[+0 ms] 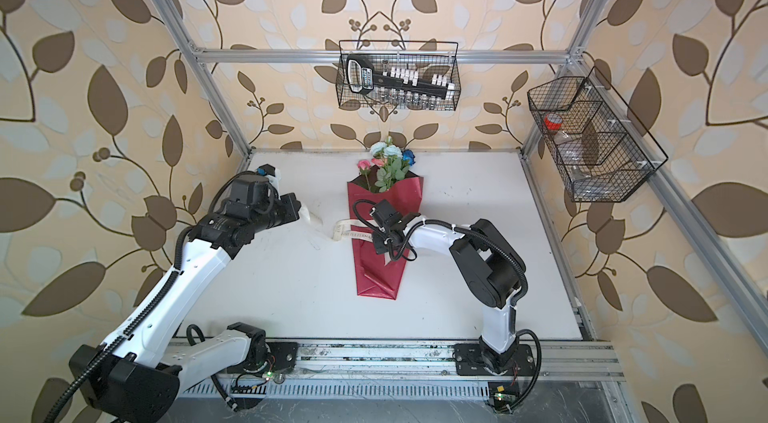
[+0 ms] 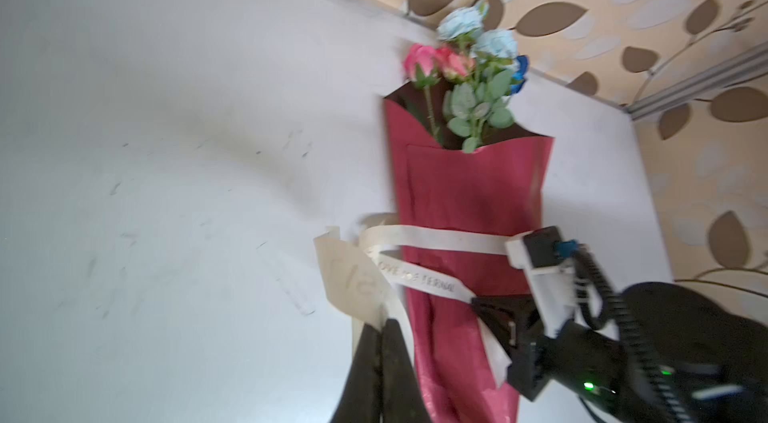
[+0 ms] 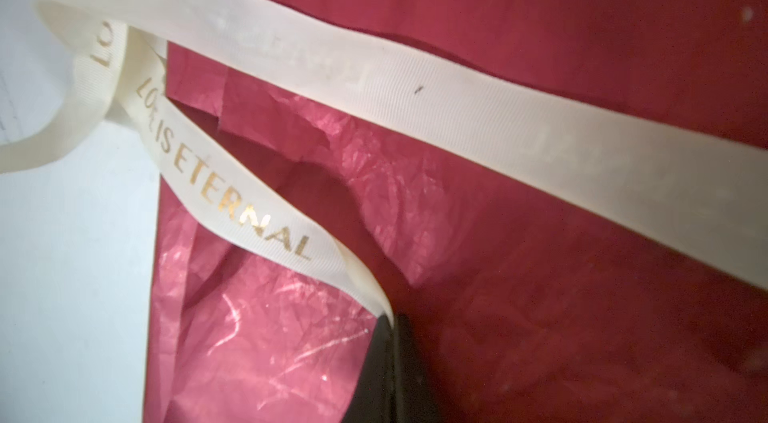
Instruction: Tie the bouquet of fake flowers
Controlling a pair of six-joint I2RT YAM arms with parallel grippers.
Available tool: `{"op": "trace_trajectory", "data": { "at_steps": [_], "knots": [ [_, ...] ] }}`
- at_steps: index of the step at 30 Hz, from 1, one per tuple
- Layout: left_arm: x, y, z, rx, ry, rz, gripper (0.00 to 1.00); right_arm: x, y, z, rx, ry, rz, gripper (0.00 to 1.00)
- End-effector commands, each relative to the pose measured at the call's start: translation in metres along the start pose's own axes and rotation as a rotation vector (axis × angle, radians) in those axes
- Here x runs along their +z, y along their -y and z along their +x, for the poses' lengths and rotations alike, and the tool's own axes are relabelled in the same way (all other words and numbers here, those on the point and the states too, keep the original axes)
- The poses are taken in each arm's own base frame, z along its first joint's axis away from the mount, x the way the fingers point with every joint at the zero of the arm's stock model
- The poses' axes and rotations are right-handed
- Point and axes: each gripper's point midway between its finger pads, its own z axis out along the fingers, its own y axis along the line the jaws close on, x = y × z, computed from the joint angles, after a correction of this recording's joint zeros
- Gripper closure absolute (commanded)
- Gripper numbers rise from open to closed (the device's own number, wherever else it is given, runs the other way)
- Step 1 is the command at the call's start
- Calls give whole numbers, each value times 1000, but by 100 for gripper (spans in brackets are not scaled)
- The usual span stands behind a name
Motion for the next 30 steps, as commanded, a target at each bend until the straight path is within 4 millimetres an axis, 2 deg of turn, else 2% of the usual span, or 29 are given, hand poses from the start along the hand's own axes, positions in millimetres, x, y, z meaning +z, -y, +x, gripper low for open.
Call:
{"op": "trace_trajectory", "data": {
  "at_steps": [1,2,4,5,6,7,10,12,14,16,19,24,27,30],
  "knots": [
    [-11,-56,-6,-44,90,-289,89,-7,3,0,25,11,0,100],
    [-10,-66,-2,-56,84,-347,87,-9,3,0,28,12,-1,100],
    [-6,-86,7,-100,60,-459,76,-13,2,-3,32,25,-7,100],
    [-4,-93,11,-127,50,-497,66,-14,2,-3,31,28,-4,100],
    [-1,-97,13,-144,38,-522,49,-16,3,-3,33,31,-3,100],
    [2,-97,13,-150,30,-529,34,-18,3,-3,34,34,-3,100],
    [4,-82,2,-136,22,-466,24,-25,5,-2,39,38,2,100],
    [4,-62,-10,-95,40,-367,23,-30,7,-1,46,45,2,100],
    [7,-31,-20,-26,59,-196,23,-36,8,-2,57,60,2,100],
    [13,12,-24,63,64,46,23,-44,8,-3,68,76,-2,100],
    [28,57,-18,166,32,290,29,-53,10,-2,80,94,-4,100],
    [79,93,14,366,-136,435,41,-62,9,5,98,87,-30,100],
    [111,109,32,447,-225,495,43,-64,10,14,117,75,-42,100],
    [127,125,46,547,-279,538,44,-66,13,23,136,68,-43,100]
  ]
}}
